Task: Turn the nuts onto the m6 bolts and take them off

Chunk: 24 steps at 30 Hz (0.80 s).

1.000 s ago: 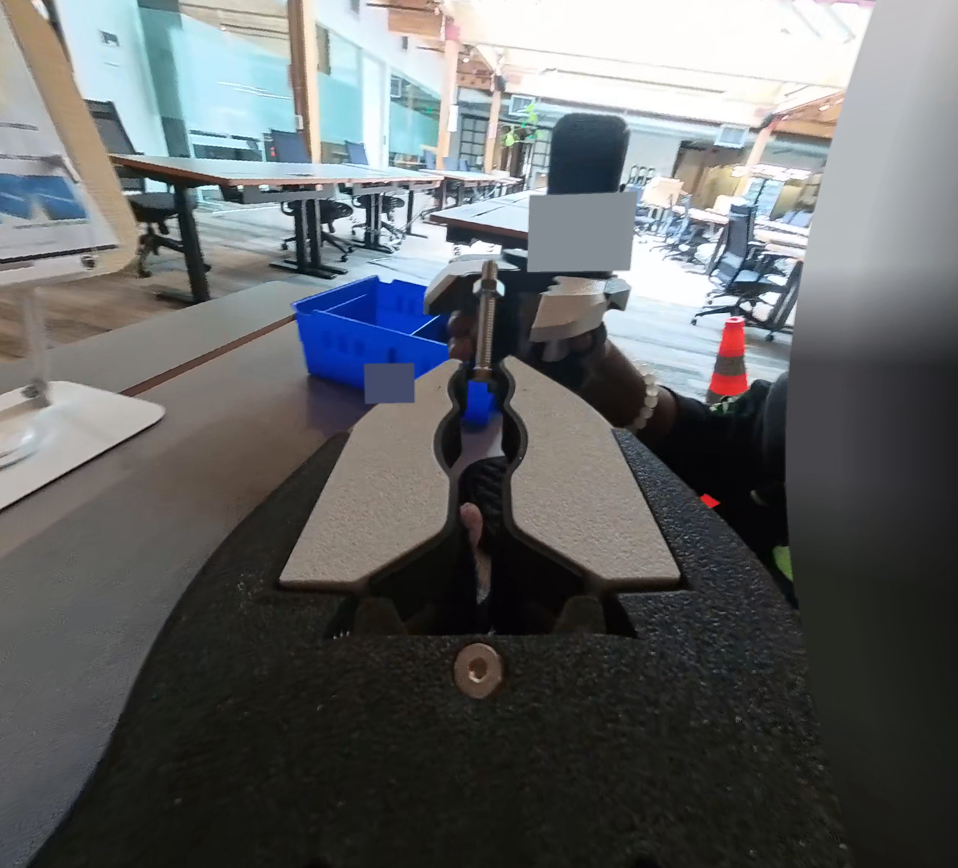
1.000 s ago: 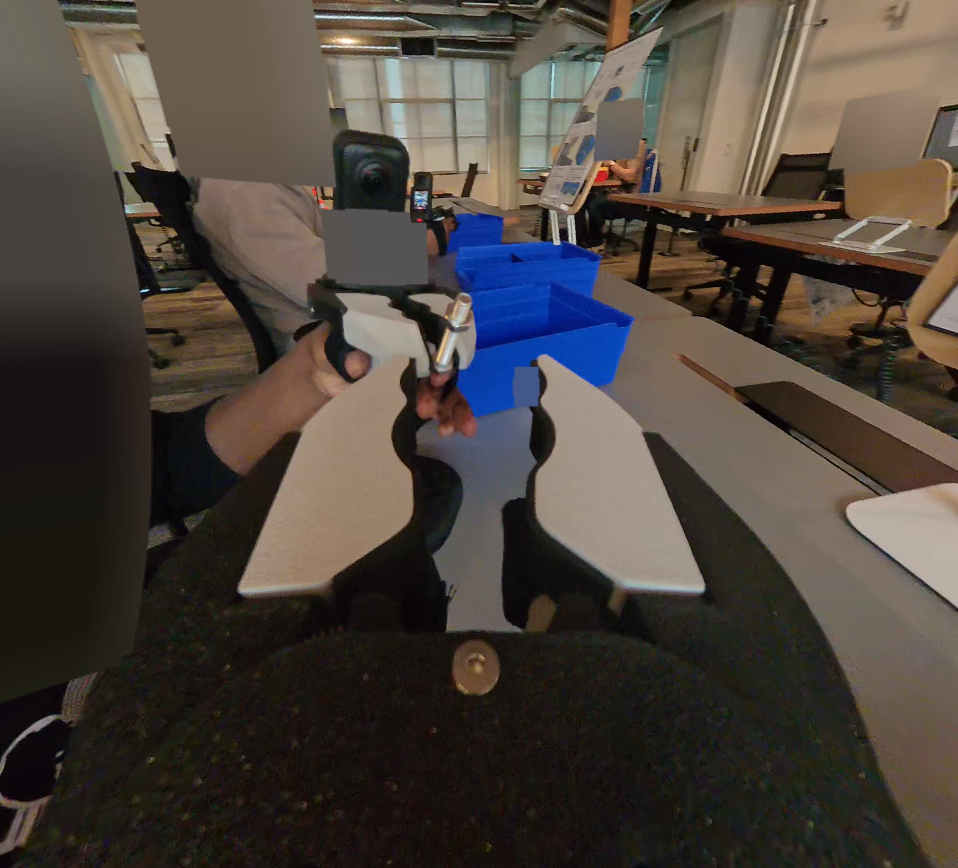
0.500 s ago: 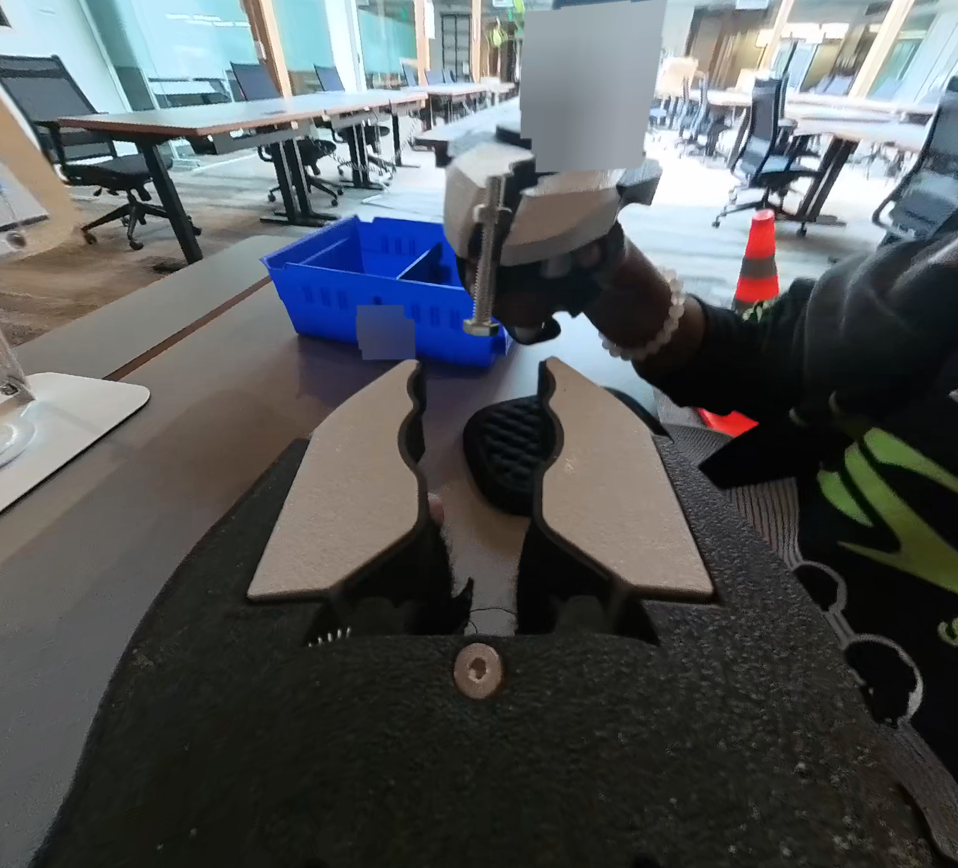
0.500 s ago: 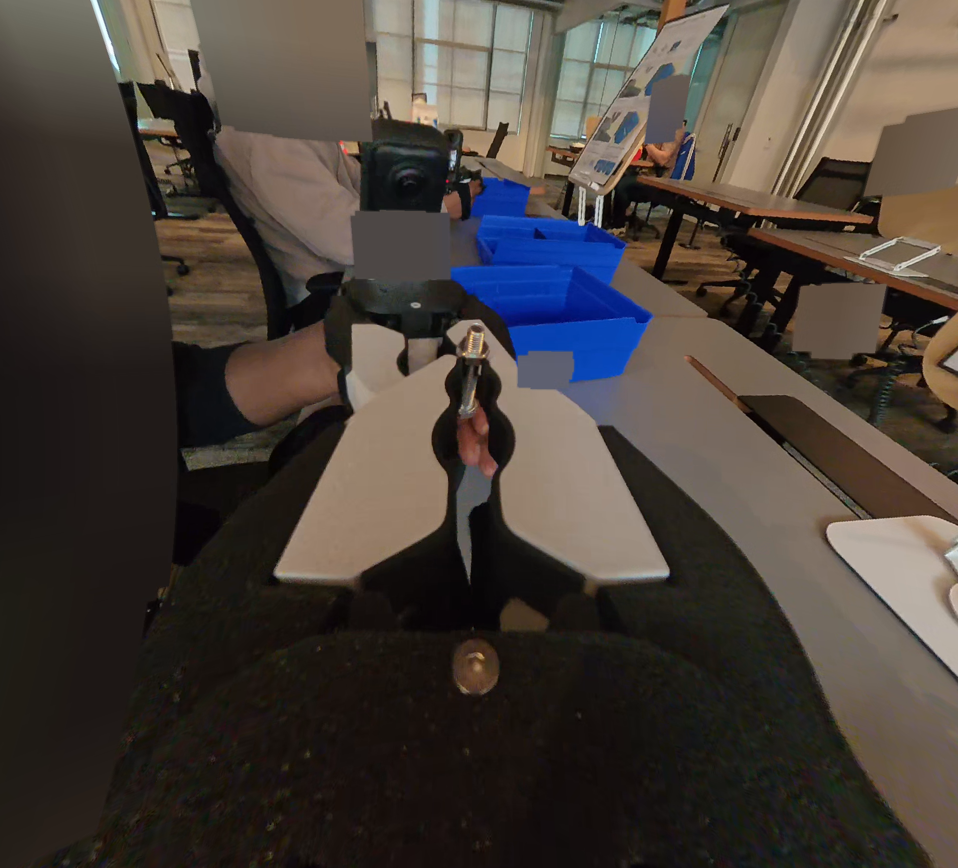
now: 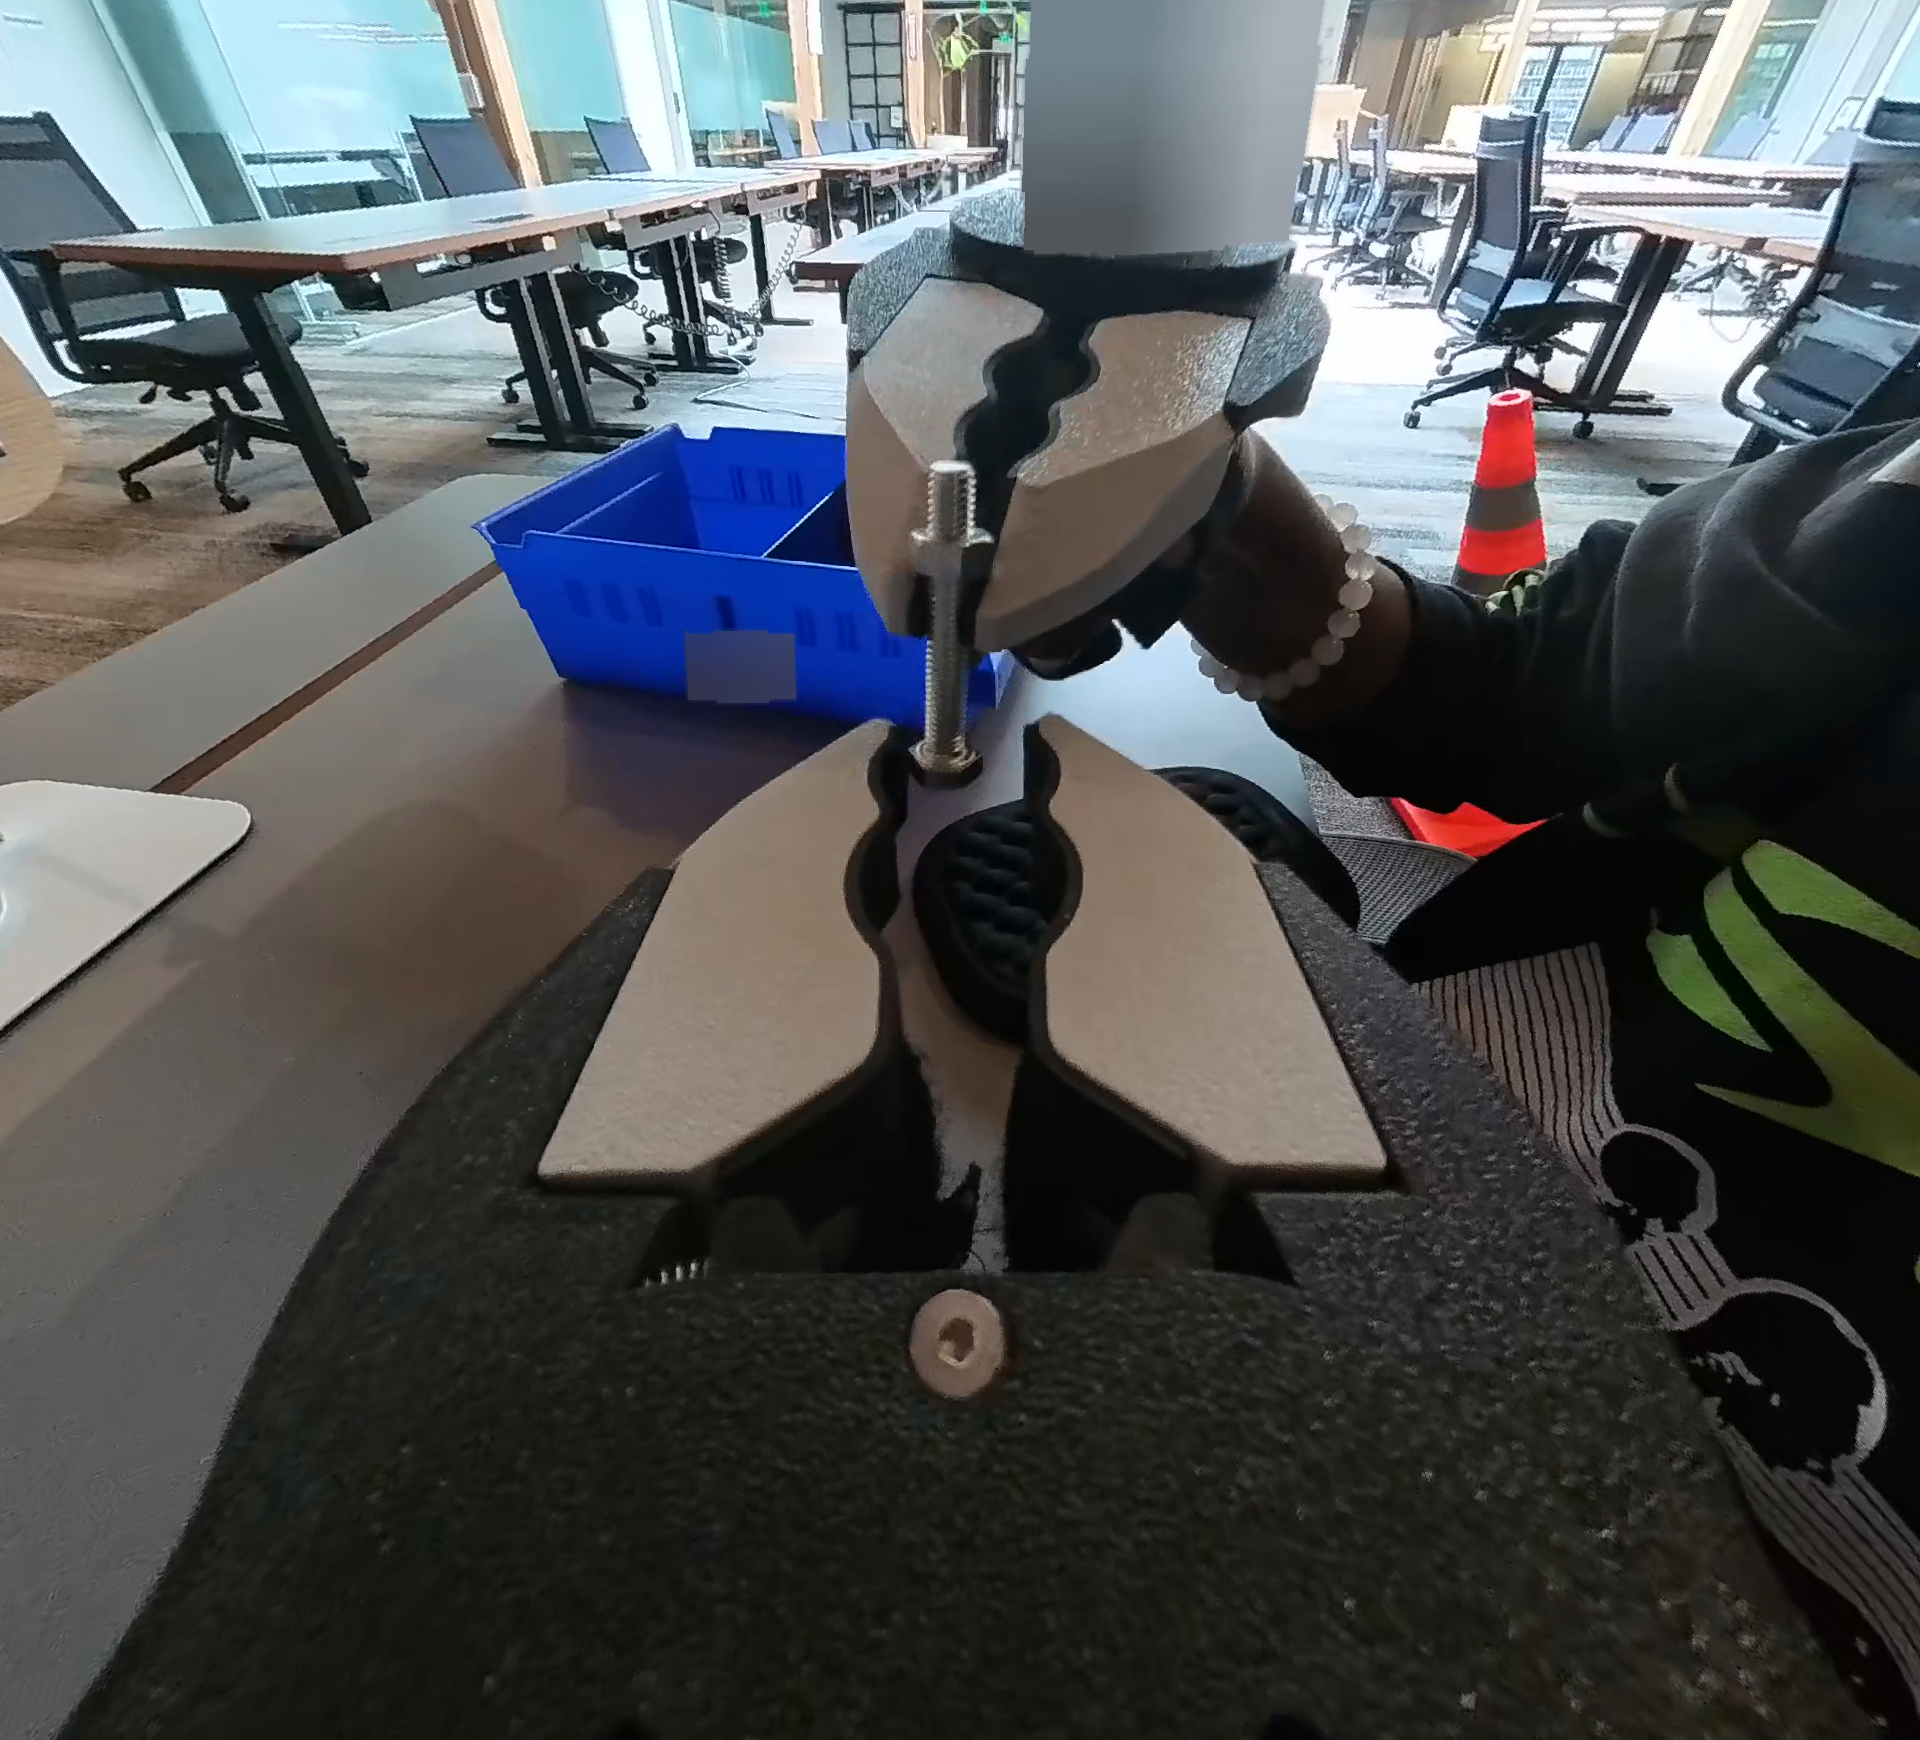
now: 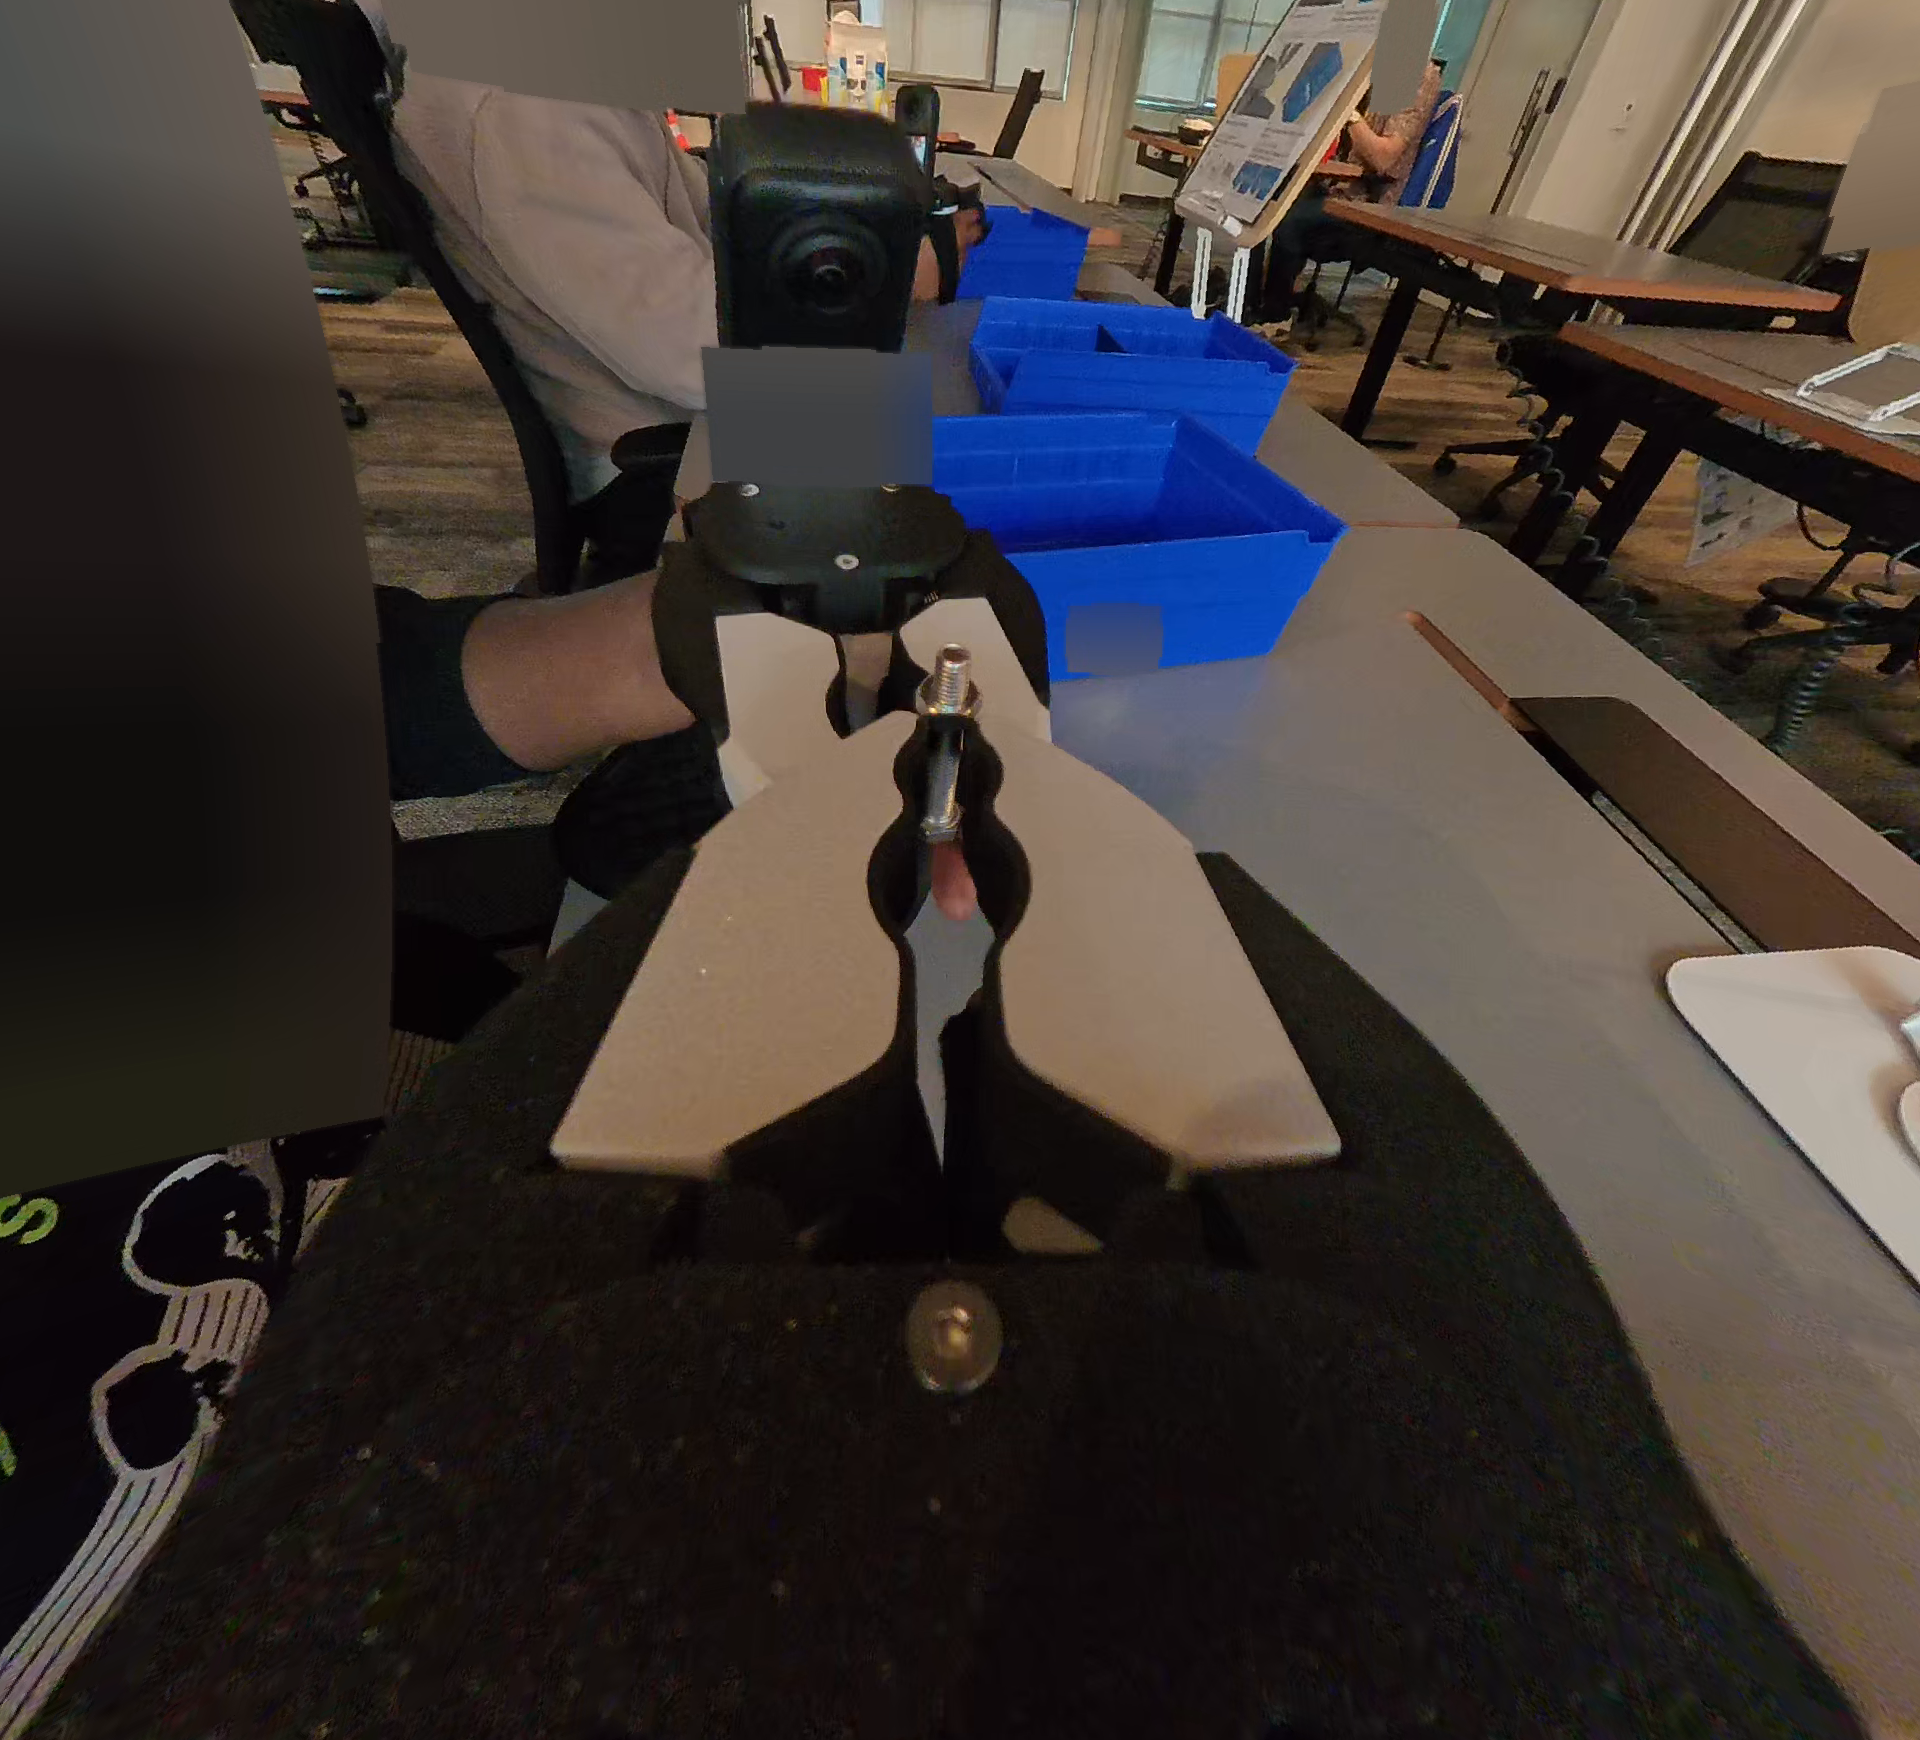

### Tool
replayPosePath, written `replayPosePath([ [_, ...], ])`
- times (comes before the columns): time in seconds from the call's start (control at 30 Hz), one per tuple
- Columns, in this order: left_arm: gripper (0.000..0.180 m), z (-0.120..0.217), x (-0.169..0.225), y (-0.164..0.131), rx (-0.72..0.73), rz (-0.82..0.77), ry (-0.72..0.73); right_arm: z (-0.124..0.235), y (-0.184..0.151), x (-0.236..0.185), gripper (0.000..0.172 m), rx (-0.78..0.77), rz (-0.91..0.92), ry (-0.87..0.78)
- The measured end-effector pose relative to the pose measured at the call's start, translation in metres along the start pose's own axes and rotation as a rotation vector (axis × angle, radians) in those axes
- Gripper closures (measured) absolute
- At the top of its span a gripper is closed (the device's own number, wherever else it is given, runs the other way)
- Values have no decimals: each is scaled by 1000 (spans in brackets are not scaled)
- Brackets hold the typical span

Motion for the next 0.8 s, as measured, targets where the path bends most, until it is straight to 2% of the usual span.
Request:
replayPosePath([
  [0.17, 158, 0, 0, -1, -7, -4, -4, 0, -2, 0, 167, -24, 1, -3],
  [0.27, 169, 0, 0, -1, -4, -1, -6, 1, -1, -2, 167, -27, -2, 8],
  [0.53, 171, -2, 0, 1, 21, -28, -22, 3, -1, -1, 166, -26, 11, 0],
  [0.67, 171, -8, -9, -8, 42, -46, -3, 8, -6, 6, 144, -55, 4, -22],
  [0.8, 171, -13, -23, -24, 113, -11, 13, 12, -20, 16, 134, -55, 8, -80],
])
Point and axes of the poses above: each gripper's, where its closed fingertips meet, z back along the fingers, y out of its top, x = y × z across the jaws, the point moved 2 cm from there along z, back along the fingers, and after that the axes turned 3 degrees about -z, right-handed, at the moved point
